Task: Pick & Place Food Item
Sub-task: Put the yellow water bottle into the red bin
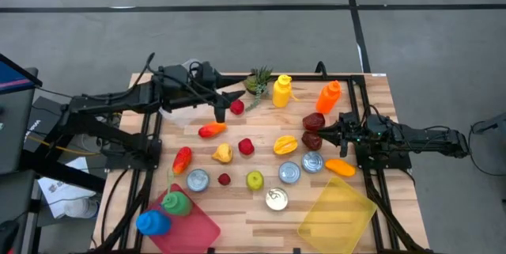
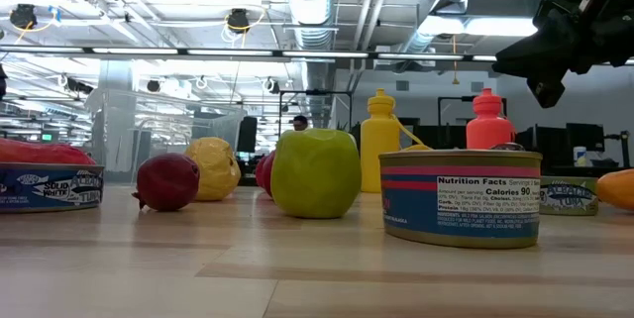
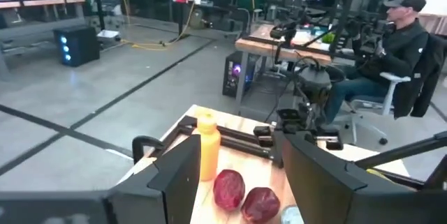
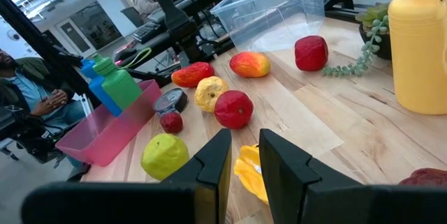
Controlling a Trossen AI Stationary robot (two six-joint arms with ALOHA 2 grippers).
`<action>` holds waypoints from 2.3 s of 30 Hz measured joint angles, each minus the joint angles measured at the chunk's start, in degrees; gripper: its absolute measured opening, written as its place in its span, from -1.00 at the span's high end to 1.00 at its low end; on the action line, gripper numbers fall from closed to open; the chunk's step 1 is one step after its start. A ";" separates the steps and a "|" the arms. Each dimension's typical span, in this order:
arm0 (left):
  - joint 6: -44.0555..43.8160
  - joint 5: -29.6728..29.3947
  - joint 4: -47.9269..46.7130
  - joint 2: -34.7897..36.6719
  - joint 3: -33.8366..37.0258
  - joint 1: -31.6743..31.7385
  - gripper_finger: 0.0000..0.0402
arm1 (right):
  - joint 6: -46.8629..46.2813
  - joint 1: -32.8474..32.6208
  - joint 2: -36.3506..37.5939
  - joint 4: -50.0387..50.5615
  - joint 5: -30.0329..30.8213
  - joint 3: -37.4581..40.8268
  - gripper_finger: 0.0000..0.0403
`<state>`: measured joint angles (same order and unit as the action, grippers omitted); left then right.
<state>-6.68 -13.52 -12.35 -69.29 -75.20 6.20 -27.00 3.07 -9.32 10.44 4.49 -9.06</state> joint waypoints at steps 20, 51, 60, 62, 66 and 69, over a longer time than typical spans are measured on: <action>-3.28 -0.42 -1.63 12.11 -0.10 -2.43 0.03 | -21.59 2.84 -0.89 -18.59 0.30 -4.78 0.65; -3.08 -0.06 -7.29 19.07 -0.04 -2.43 0.03 | 38.94 30.61 -61.72 14.41 -4.02 -53.11 -0.77; -3.08 -0.42 -7.29 19.01 -0.04 -2.40 0.03 | 40.50 34.82 -64.47 -2.10 -16.24 -44.56 -0.73; -3.08 -1.55 -7.29 19.01 -0.04 -2.40 0.03 | 40.77 35.54 -64.50 -4.66 -16.53 -42.90 -0.73; -3.20 -2.61 -7.31 19.01 -0.04 -2.38 0.03 | 41.20 37.33 -64.94 -13.34 -19.77 -38.74 -0.73; -3.24 -2.89 -7.33 19.01 -0.04 -2.38 0.03 | 39.66 38.73 -66.58 -19.78 -22.19 -35.98 -0.73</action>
<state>-9.92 -16.41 -19.68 -50.28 -75.24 3.81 12.66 41.81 -75.90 -9.34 -17.70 -45.04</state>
